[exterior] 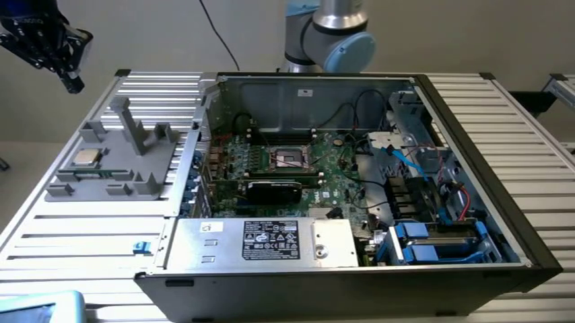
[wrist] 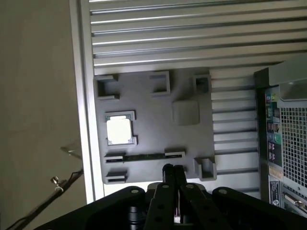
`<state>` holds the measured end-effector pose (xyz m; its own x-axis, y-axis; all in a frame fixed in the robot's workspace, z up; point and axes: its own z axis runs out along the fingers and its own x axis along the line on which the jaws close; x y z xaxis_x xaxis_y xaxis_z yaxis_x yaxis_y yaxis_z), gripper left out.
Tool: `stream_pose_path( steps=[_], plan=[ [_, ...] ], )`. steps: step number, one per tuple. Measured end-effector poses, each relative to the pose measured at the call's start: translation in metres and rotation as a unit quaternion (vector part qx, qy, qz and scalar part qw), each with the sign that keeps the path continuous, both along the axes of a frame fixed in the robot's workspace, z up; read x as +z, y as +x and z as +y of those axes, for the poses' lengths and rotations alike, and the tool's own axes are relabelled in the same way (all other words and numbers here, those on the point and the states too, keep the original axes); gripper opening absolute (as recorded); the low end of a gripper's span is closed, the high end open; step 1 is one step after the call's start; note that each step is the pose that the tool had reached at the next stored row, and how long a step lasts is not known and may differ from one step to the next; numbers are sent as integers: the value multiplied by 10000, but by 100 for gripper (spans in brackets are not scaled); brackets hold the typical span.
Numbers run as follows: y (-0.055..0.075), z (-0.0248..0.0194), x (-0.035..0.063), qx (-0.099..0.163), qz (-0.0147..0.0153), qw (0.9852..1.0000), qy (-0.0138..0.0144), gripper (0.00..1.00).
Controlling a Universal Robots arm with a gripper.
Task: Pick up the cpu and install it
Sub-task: 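Reach for the cpu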
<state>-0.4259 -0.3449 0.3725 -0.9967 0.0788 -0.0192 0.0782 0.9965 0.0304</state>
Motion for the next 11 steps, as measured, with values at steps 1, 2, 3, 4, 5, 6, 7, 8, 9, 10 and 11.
stream_pose_path(
  steps=[1,2,3,4,5,6,7,8,9,10,11],
  plan=[
    [-45,17,-6,0,-1,10000,1,11],
    [-90,33,-10,0,-1,10000,1,11],
    [-137,49,-15,-1,0,10000,0,11],
    [-182,64,-20,-1,0,10000,0,11],
    [-226,78,-25,0,0,10000,0,11],
    [-272,91,-31,0,0,10000,0,11],
    [-316,105,-37,0,0,10000,0,11],
    [-361,119,-43,0,0,10000,0,11],
    [-407,133,-50,-1,0,10000,0,11],
    [-453,148,-56,-1,0,10000,0,11],
    [-500,163,-63,0,-1,10000,1,11]
  ],
)
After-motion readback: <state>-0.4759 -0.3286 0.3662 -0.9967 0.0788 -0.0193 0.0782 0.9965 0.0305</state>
